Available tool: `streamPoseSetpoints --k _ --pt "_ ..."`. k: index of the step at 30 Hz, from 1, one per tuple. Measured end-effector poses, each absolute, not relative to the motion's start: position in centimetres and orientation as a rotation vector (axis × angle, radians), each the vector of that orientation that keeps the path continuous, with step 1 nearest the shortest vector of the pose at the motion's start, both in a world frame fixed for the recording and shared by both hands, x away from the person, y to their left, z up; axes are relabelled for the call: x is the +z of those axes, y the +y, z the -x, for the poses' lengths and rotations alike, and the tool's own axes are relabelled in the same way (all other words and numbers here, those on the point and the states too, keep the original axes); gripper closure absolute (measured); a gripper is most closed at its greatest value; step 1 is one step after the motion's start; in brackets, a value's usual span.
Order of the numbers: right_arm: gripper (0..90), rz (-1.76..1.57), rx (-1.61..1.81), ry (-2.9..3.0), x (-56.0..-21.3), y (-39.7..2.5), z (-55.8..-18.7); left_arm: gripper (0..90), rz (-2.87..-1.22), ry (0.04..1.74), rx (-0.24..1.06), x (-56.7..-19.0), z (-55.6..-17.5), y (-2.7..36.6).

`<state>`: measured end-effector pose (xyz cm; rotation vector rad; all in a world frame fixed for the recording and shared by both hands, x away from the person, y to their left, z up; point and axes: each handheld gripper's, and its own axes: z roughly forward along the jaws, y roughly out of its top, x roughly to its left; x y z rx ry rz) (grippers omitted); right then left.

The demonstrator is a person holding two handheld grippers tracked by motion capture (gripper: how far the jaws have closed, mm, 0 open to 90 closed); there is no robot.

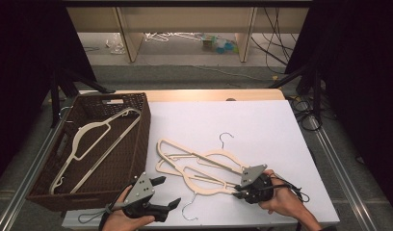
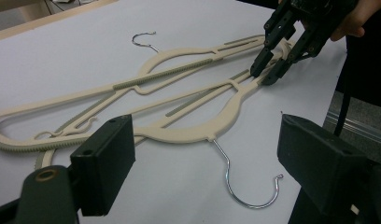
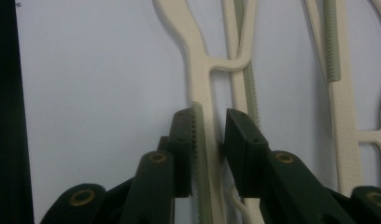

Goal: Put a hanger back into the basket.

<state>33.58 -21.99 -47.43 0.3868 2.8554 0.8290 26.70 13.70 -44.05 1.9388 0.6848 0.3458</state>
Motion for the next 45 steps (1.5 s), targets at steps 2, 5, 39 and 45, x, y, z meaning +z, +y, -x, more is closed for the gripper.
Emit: streamPoseSetpoints --k 2,5,39,45 --pt "77.3 -0.386 0.836 2.869 -47.4 -22.0 -33.6 19.2 -1.947 0.69 0.349 -44.1 -26.8 13.5" --pt "78.5 -0.368 0.837 2.881 -47.4 -22.0 -33.8 19.8 -1.981 0.675 0.369 -44.4 -27.0 13.2" --pt "79.2 -0.369 0.87 2.929 -43.1 -23.2 -32.3 32.1 -2.338 0.337 0.644 -48.9 -32.0 7.5" --pt "79.3 -0.36 0.873 2.928 -43.2 -23.4 -32.5 40.3 -2.316 0.173 0.642 -49.1 -32.4 7.1"
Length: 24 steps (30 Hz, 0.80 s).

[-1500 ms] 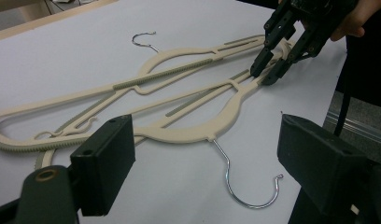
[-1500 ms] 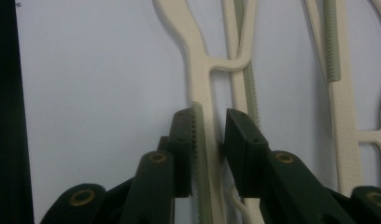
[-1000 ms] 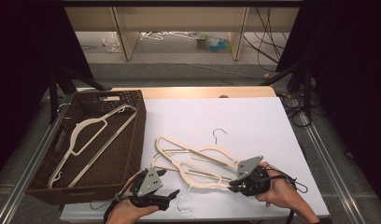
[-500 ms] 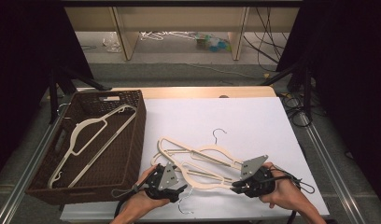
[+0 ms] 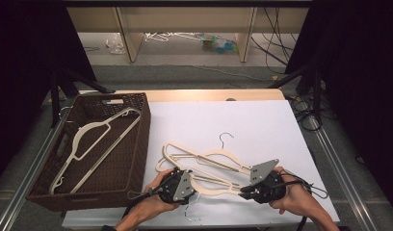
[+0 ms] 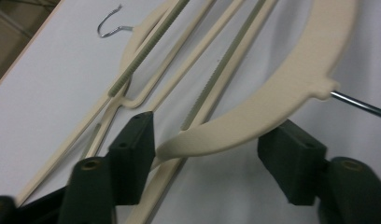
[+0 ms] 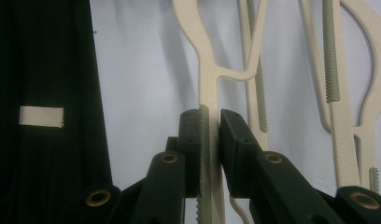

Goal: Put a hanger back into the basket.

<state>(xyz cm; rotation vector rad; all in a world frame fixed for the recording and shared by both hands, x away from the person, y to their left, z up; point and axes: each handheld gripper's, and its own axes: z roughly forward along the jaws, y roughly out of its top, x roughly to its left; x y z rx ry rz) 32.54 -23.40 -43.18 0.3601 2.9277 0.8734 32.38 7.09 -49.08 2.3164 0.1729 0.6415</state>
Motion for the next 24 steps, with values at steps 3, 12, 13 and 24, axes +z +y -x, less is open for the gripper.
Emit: streamPoseSetpoints --k 3,12,13,24 --pt "79.3 -0.368 0.862 2.942 -43.4 -23.6 -32.8 48.6 -2.326 0.04 0.667 -48.9 -32.4 6.9" --pt "79.0 -0.384 0.885 2.948 -43.6 -24.5 -33.3 66.6 -2.323 -0.208 0.75 -47.6 -32.4 6.1" --pt "79.1 -0.394 0.884 2.951 -43.6 -24.5 -33.3 68.3 -2.322 -0.232 0.762 -47.3 -32.4 6.0" --pt "76.8 -0.463 0.922 2.912 -43.3 -25.7 -33.7 81.7 -2.318 -0.393 0.841 -44.4 -32.4 5.0"
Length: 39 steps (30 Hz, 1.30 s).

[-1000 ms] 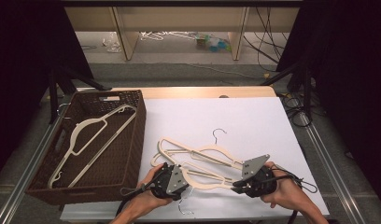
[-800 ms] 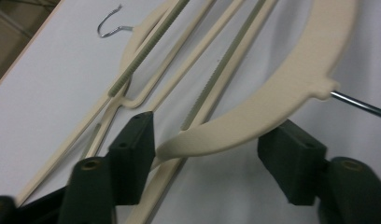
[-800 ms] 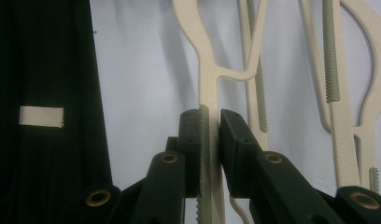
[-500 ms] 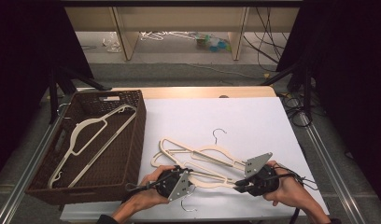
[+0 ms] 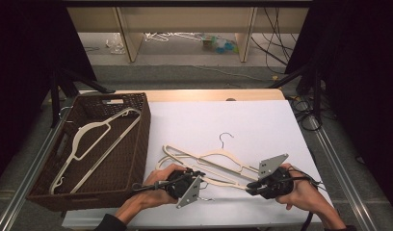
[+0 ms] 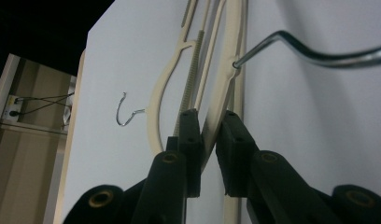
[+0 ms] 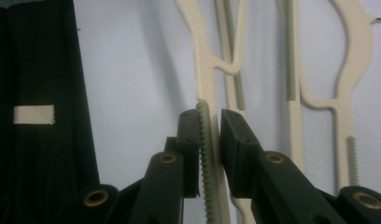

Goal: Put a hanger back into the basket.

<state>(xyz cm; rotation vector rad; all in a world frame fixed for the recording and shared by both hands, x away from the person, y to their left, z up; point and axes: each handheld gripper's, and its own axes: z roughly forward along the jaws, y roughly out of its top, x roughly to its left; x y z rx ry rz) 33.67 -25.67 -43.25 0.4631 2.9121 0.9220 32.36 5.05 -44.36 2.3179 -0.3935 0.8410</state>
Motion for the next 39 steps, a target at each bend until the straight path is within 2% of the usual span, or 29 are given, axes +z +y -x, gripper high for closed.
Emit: streamPoseSetpoints --k 2,6,8,11,12,17,18,20,21,25,29,34,39 --pt "70.7 -0.523 0.96 2.826 -42.6 -26.2 -34.0 83.3 -2.318 -0.396 0.842 -43.6 -32.4 4.9" --pt "50.9 -0.663 1.057 2.641 -41.2 -27.0 -34.4 85.5 -2.31 -0.358 0.853 -42.3 -32.7 4.7" --pt "45.7 -0.743 1.11 2.545 -40.6 -27.2 -34.4 85.6 -2.315 -0.341 0.846 -41.8 -33.0 4.7" --pt "43.0 -0.743 1.15 2.504 -39.9 -27.2 -34.3 85.6 -2.321 -0.31 0.836 -41.4 -33.2 4.8" --pt "38.6 -0.75 1.182 2.437 -39.3 -27.0 -34.1 85.6 -2.328 -0.28 0.837 -41.0 -33.4 4.9" --pt "35.3 -0.773 1.261 2.389 -38.3 -26.6 -33.6 85.6 -2.332 -0.186 0.84 -40.0 -34.2 5.1" --pt "35.2 -0.758 1.264 2.374 -38.0 -26.4 -33.4 85.6 -2.306 -0.106 0.822 -39.1 -34.8 5.2" --pt "34.8 -0.756 1.258 2.374 -37.7 -26.4 -33.3 85.6 -2.338 -0.101 0.842 -38.2 -35.2 5.5" --pt "34.4 -0.742 1.293 2.352 -37.3 -26.2 -33.0 85.6 -2.277 0.0 0.781 -37.5 -35.7 5.6" --pt "34.1 -0.731 1.318 2.354 -37.1 -26.0 -32.7 85.6 -2.217 0.12 0.726 -35.4 -36.7 6.2" --pt "34.1 -0.729 1.302 2.383 -37.7 -25.8 -32.6 85.7 -2.128 0.283 0.601 -32.2 -36.9 7.0" --pt "34.1 -0.729 1.313 2.392 -38.1 -26.0 -32.5 85.6 -2.061 0.391 0.501 -29.9 -36.3 7.9" --pt "34.1 -0.733 1.325 2.385 -38.5 -26.0 -32.3 85.7 -2.04 0.413 0.471 -28.2 -36.0 9.0"
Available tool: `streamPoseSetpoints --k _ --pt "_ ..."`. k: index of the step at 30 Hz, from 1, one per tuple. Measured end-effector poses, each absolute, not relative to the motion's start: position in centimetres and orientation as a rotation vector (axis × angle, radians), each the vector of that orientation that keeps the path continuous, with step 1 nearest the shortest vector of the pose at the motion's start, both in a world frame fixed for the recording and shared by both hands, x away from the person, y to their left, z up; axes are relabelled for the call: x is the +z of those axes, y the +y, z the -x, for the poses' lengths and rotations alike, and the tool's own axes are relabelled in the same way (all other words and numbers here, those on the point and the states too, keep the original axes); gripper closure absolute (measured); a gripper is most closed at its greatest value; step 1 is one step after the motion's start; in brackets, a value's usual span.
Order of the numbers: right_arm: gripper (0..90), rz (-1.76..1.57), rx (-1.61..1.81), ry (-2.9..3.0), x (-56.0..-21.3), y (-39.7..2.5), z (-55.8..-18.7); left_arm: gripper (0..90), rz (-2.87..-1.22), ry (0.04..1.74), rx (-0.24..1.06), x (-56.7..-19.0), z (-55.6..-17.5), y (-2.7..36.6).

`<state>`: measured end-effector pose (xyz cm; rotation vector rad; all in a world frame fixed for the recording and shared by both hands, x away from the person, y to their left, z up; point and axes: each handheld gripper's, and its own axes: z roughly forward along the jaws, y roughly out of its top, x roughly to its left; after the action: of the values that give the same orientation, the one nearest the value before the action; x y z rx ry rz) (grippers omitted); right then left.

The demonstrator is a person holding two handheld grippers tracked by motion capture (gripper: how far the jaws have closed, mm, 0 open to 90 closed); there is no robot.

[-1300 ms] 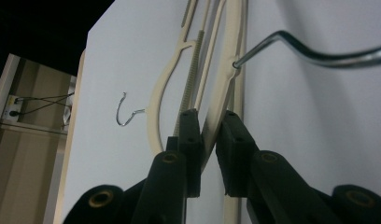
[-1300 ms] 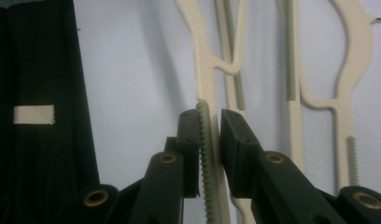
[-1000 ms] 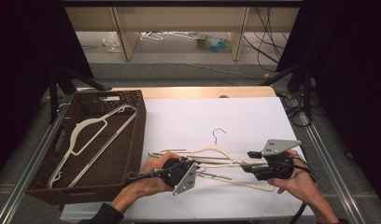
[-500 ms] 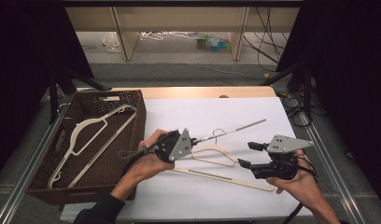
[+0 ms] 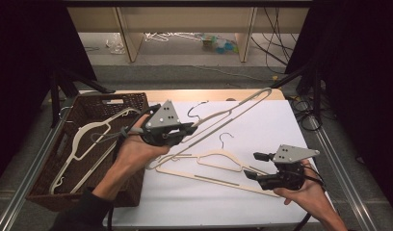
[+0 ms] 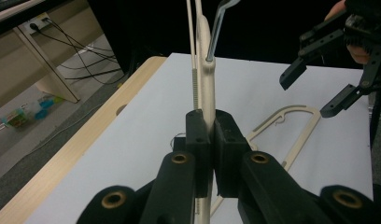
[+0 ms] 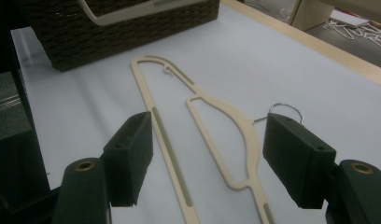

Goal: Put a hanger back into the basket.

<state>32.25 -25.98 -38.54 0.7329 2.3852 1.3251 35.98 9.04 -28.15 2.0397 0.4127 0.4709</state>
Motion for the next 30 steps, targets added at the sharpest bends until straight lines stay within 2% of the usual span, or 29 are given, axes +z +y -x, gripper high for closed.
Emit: streamPoseSetpoints --k 6,12,22,30 --pt "33.5 -0.742 1.313 2.407 -38.8 -26.1 -32.2 85.7 -1.989 0.503 0.371 -25.2 -35.8 12.2" --pt "32.9 -0.754 1.305 2.423 -39.5 -25.9 -32.3 85.7 -1.979 0.592 0.427 -23.1 -35.7 16.1" --pt "31.3 -0.761 1.298 2.437 -40.0 -25.6 -32.3 85.7 -1.936 0.727 0.444 -23.1 -36.6 22.0" --pt "30.9 -0.774 1.314 2.43 -40.2 -25.8 -32.4 85.7 -1.915 0.85 0.524 -24.2 -37.0 27.2"
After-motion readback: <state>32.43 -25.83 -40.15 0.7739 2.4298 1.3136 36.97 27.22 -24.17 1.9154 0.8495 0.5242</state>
